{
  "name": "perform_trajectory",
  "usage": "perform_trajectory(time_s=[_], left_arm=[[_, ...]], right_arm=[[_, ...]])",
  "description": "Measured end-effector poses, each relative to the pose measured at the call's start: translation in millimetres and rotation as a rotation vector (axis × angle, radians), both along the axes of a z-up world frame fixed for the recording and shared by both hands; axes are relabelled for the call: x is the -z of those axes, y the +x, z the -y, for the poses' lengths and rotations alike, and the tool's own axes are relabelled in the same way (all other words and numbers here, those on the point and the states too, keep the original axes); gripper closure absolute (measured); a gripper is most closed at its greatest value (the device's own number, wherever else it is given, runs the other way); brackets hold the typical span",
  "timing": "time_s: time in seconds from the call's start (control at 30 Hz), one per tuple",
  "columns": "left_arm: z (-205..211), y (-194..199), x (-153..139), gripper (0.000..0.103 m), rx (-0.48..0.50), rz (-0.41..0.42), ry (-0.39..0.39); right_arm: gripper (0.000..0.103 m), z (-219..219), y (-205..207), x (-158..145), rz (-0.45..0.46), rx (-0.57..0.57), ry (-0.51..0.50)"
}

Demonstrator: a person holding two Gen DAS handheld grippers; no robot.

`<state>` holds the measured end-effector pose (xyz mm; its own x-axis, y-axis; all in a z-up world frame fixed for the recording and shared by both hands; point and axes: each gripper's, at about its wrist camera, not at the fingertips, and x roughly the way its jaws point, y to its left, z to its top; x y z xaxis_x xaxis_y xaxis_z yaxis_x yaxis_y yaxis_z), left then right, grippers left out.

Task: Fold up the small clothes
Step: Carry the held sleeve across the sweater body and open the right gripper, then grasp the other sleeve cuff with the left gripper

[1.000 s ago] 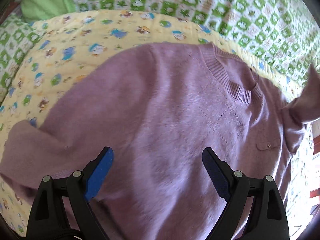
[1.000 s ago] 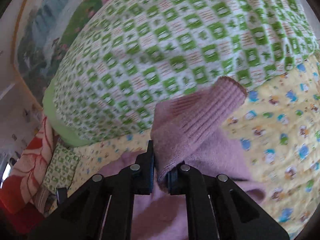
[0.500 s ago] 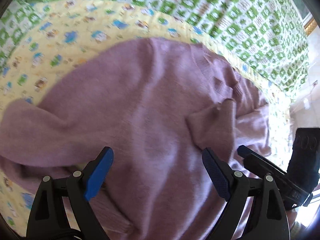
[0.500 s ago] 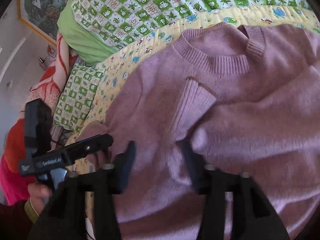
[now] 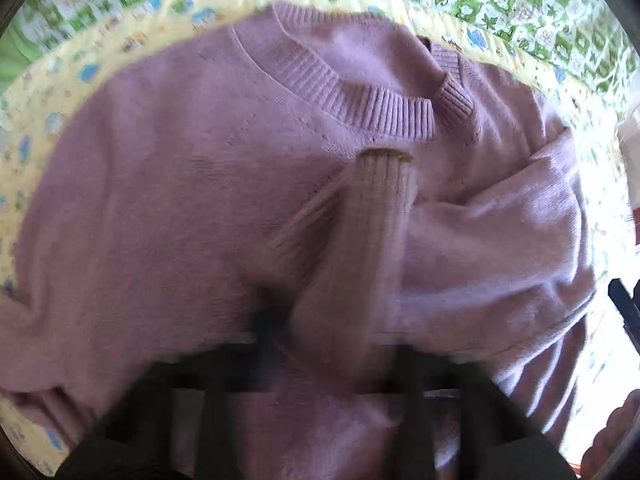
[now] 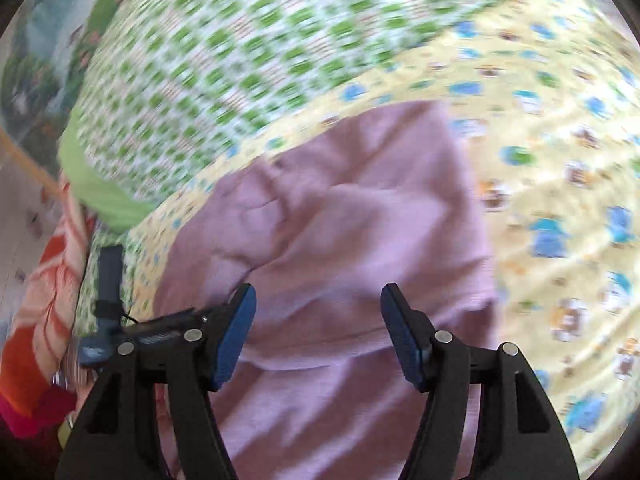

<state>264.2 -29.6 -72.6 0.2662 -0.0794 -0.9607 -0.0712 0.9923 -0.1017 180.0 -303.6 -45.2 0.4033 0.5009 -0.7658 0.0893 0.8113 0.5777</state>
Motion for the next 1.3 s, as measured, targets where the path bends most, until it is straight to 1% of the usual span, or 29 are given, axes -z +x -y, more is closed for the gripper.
perform_trajectory(time_s=[0.03,0.07,0.13,0.2,0.23,0.27,0.3,0.33,0.37,0.4,0.43,0.5,0.57,0.63,0.7,0.73,0.8,0.83,0.87,0.93,0.97,1.0,1.03,1.07,1.13,1.2,1.23,1.3], left_arm=[[-6,-2,-11,0.087,-0.013,0.051,-0.041],[-14,-7,-31,0.088,-0.015,0.136,-0.095],[-29,-18,-64,0.088,-0.019,0.250,-0.170],[-44,-31,-80,0.088,-0.028,0.321,-0.221],[-54,-37,-78,0.085,-0.040,0.339,-0.221],[-58,-39,-72,0.075,-0.054,0.337,-0.211],[-70,-40,-53,0.069,-0.084,0.293,-0.215],[-78,-40,-41,0.058,-0.108,0.248,-0.228],[-92,-39,-21,0.057,-0.161,0.185,-0.269],[-100,-40,-11,0.056,-0.194,0.160,-0.296],[-107,-41,-3,0.053,-0.223,0.144,-0.318],[-118,-37,6,0.051,-0.262,0.129,-0.352],[-116,-29,10,0.041,-0.262,0.123,-0.358],[-110,-30,9,0.037,-0.252,0.115,-0.337],[-102,-32,9,0.037,-0.238,0.111,-0.292],[-99,-31,8,0.037,-0.240,0.115,-0.281],[-100,-33,7,0.044,-0.249,0.137,-0.269],[-100,-34,6,0.071,-0.246,0.151,-0.259],[-100,-34,7,0.092,-0.232,0.155,-0.263],[-105,-39,-3,0.095,-0.230,0.175,-0.283],[-109,-44,-17,0.095,-0.229,0.220,-0.293],[-112,-51,-35,0.095,-0.220,0.290,-0.310],[-115,-57,-50,0.095,-0.209,0.338,-0.308],[-117,-60,-54,0.095,-0.207,0.350,-0.297],[-124,-60,-50,0.095,-0.207,0.331,-0.281],[-134,-60,-34,0.095,-0.232,0.287,-0.262],[-137,-60,-32,0.095,-0.248,0.285,-0.261],[-145,-62,-23,0.095,-0.300,0.280,-0.287]], right_arm=[[0.037,8,0,0,-0.006,0.022,-0.003],[0.037,16,0,-1,-0.006,0.043,-0.008],[0.037,24,1,-5,0.009,0.071,-0.020],[0.037,32,1,-6,0.024,0.102,-0.037],[0.037,35,2,-5,0.020,0.116,-0.044],[0.037,37,3,-2,0.014,0.124,-0.048],[0.037,40,3,1,0.007,0.129,-0.050],[0.037,42,3,4,0.002,0.133,-0.052],[0.037,42,4,6,0.000,0.135,-0.052],[0.037,41,6,9,-0.005,0.130,-0.055],[0.037,40,8,12,-0.010,0.122,-0.065],[0.037,39,15,17,-0.013,0.104,-0.093],[0.037,40,25,22,-0.019,0.094,-0.115],[0.037,45,38,30,-0.032,0.095,-0.136],[0.037,52,52,39,-0.052,0.108,-0.131],[0.037,55,59,43,-0.062,0.116,-0.122],[0.037,59,70,50,-0.080,0.127,-0.107],[0.037,61,74,52,-0.082,0.133,-0.101],[0.037,62,77,53,-0.082,0.137,-0.097],[0.037,61,83,55,-0.083,0.136,-0.092],[0.037,60,85,56,-0.086,0.134,-0.092],[0.037,59,87,57,-0.090,0.132,-0.090],[0.037,58,89,57,-0.090,0.130,-0.086],[0.037,57,90,56,-0.087,0.129,-0.082],[0.035,54,92,56,-0.081,0.121,-0.078],[0.034,51,95,58,-0.085,0.108,-0.082],[0.034,48,97,61,-0.089,0.103,-0.083],[0.034,42,99,67,-0.102,0.092,-0.077]])
